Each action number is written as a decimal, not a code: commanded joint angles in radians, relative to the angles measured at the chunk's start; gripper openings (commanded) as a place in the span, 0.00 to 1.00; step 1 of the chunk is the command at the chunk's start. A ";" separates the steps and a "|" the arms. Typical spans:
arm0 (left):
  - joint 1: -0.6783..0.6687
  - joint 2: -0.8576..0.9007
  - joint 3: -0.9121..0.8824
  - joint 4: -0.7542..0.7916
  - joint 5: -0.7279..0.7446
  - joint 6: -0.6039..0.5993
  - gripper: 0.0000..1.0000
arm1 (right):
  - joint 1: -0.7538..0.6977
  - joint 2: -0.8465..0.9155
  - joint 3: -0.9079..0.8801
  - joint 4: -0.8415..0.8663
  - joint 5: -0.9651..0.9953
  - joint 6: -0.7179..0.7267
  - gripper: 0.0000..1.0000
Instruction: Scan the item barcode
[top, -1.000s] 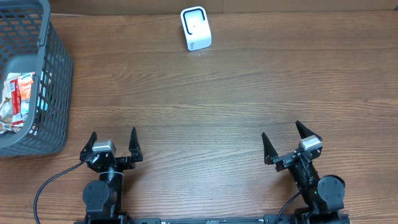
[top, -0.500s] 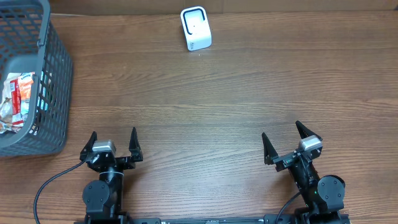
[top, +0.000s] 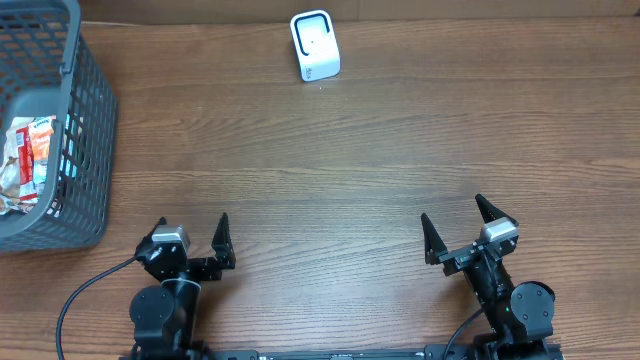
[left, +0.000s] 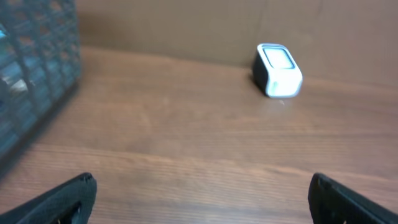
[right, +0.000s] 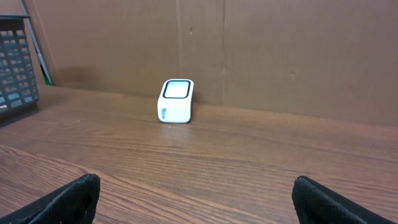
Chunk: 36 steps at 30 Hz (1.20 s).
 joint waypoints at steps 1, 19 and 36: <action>0.002 0.037 0.162 -0.137 0.100 -0.089 1.00 | -0.005 -0.009 -0.011 0.004 0.004 0.003 1.00; 0.002 0.984 1.438 -1.059 0.153 0.145 1.00 | -0.005 -0.009 -0.011 0.004 0.004 0.003 1.00; 0.027 1.305 1.738 -0.808 -0.125 0.144 1.00 | -0.005 -0.009 -0.011 0.004 0.004 0.003 1.00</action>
